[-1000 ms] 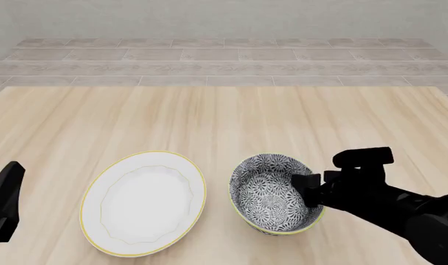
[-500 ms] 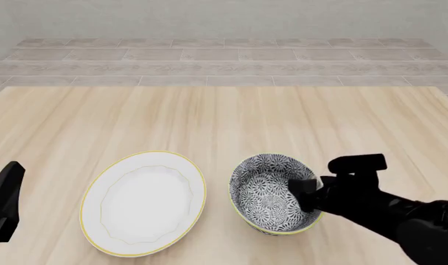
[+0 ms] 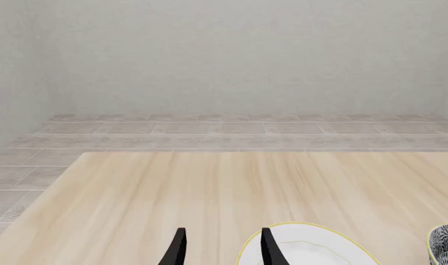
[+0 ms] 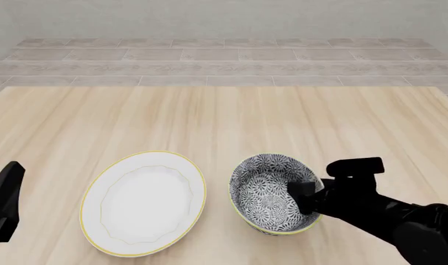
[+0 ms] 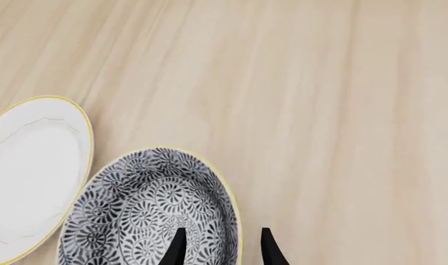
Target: Put the bowl on the plate.
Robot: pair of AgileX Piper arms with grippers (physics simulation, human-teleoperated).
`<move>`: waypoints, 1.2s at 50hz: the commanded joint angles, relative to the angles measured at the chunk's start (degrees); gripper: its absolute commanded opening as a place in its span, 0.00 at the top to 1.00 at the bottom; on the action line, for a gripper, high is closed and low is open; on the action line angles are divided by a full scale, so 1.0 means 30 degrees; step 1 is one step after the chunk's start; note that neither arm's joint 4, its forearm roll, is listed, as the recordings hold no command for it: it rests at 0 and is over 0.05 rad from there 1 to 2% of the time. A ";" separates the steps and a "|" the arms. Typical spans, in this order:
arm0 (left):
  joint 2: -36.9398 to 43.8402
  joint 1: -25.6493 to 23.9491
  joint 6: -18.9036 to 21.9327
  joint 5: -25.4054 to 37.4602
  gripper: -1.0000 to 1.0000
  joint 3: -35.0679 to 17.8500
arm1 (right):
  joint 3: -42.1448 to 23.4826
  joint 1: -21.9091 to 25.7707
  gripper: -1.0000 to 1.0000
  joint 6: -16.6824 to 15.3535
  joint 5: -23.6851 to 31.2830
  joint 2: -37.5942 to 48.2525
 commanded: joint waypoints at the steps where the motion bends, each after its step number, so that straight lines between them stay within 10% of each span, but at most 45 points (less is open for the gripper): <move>1: 0.0000 0.0000 0.0000 0.0000 0.00 0.0000 | 0.0004 0.0114 0.00 0.0146 0.0151 -0.0192; 4: 0.0000 0.0000 0.0000 0.0000 0.00 0.0000 | -0.0010 0.0163 0.00 0.0221 0.0298 -0.0379; 5: 0.0000 0.0000 0.0000 0.0000 0.00 0.0000 | -0.0022 0.0261 1.00 0.0269 0.0339 -0.0436; 60: 0.0000 0.0000 0.0000 0.0000 0.00 0.0000 | -0.1481 -0.1223 1.00 -0.1159 0.5083 -0.5344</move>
